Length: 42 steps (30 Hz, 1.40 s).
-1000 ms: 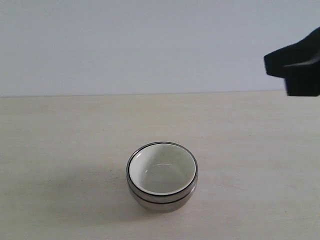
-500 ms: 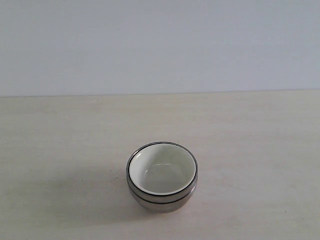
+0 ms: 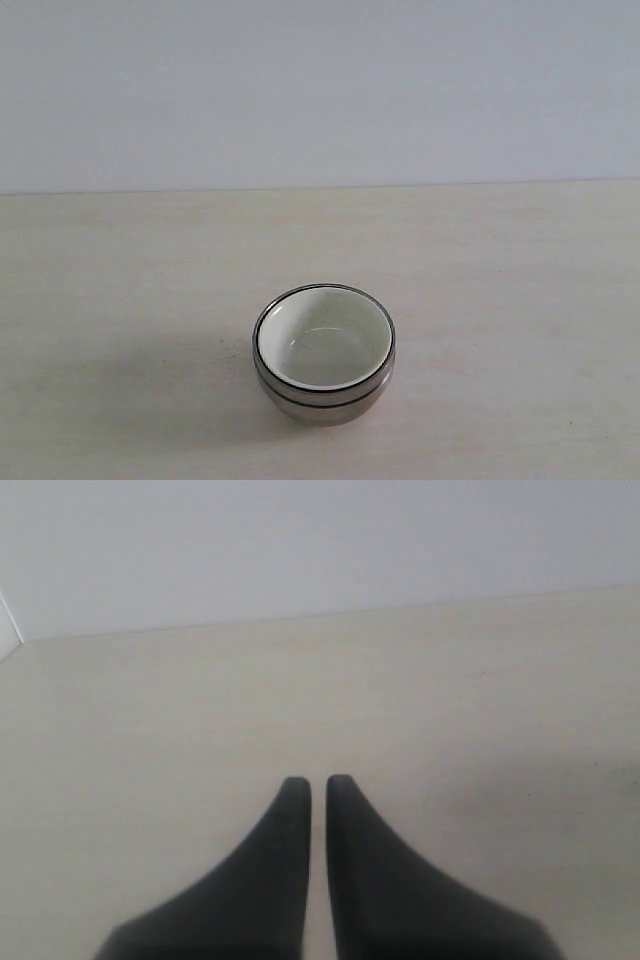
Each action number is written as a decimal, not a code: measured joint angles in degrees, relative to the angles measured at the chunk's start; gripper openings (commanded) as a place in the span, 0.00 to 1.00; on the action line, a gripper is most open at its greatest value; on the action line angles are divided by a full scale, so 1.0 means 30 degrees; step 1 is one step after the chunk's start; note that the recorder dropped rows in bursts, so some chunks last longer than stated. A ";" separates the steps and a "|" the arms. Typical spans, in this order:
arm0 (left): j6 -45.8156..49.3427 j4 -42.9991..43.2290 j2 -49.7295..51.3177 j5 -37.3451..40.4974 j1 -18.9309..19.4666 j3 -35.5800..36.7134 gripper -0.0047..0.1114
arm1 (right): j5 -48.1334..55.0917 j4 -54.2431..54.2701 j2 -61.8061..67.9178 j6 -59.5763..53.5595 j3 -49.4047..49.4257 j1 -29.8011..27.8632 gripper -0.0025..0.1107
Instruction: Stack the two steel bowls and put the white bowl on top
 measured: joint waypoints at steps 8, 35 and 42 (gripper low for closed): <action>0.0000 0.0000 0.0000 0.0000 0.0000 0.0000 0.07 | 0.2041 -0.5727 -0.1259 0.4666 0.0000 0.0000 0.02; -0.0009 0.0000 0.0000 0.0000 0.0000 0.0000 0.07 | -0.7913 -0.3715 -0.4883 0.7025 0.7519 -1.0205 0.02; -0.0009 0.0000 0.0000 0.0000 0.0000 0.0000 0.07 | -1.2153 -0.3588 -0.4849 0.9409 1.2329 -1.0205 0.02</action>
